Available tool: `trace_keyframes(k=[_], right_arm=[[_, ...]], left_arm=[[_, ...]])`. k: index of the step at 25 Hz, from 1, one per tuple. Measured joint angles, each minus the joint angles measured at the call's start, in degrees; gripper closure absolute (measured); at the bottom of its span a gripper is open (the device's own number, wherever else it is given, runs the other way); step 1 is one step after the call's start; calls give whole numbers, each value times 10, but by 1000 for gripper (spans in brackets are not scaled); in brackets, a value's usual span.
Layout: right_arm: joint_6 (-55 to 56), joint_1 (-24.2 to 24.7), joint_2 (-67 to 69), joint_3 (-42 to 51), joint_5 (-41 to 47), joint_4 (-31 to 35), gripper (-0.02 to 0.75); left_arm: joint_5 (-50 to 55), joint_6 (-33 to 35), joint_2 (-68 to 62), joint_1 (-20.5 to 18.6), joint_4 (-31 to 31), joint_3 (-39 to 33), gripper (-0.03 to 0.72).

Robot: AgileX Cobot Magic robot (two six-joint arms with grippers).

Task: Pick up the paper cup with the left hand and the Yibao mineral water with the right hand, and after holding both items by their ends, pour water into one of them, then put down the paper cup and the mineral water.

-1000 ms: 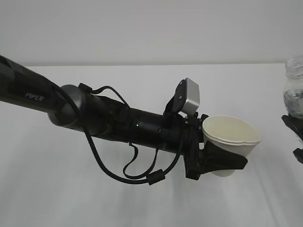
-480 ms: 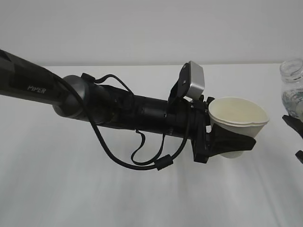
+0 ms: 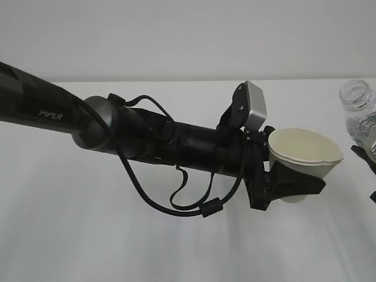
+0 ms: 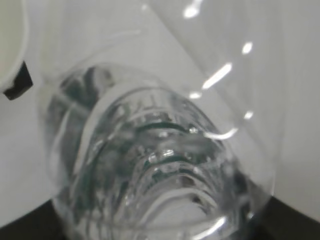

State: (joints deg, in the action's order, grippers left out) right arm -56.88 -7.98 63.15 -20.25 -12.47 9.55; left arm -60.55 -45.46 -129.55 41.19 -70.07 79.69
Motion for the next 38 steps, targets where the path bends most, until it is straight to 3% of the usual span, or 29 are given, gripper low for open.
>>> trace_keyframes(k=[18, 38], right_arm=[[-101, 0, 0, 0, 5, 7, 293], [-300, 0, 0, -1, -3, 113, 293]], left_arm=[[38, 6, 0, 8, 7, 0, 249], [16, 4, 0, 8, 7, 0, 249]])
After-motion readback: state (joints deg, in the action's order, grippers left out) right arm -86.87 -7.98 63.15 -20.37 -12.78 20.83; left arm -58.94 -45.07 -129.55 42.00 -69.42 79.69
